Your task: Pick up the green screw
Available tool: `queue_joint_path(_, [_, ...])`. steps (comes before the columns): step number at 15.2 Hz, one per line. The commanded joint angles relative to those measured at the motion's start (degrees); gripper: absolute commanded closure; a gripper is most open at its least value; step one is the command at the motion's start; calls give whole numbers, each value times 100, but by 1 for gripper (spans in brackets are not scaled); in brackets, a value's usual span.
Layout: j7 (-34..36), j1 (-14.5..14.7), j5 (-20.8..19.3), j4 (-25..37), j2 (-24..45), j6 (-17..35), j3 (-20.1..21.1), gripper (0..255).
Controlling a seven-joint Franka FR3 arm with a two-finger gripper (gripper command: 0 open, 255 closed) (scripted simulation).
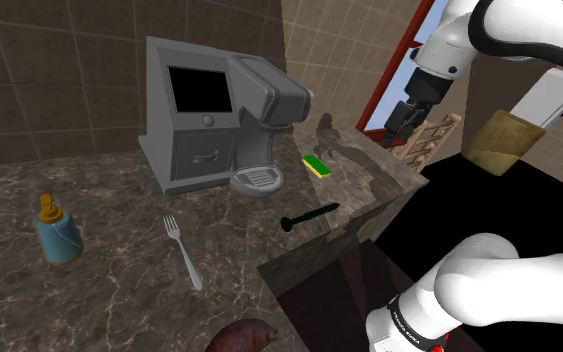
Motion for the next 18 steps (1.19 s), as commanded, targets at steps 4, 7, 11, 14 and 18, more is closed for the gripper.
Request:
queue_joint_path(4, [-521,94,-175,-550,-8,550,-210,0])
queue_joint_path(7, [-1031,174,-357,-1036,71,1128,-430,0])
queue_joint_path(11, [-1699,261,-604,-1576,329,1951,-738,0])
queue_joint_path(14, [-2193,320,-785,-1894,648,2612,-979,0])
queue_joint_path(18, [-2846,405,-1002,-2190,1252,3547,-1305,0])
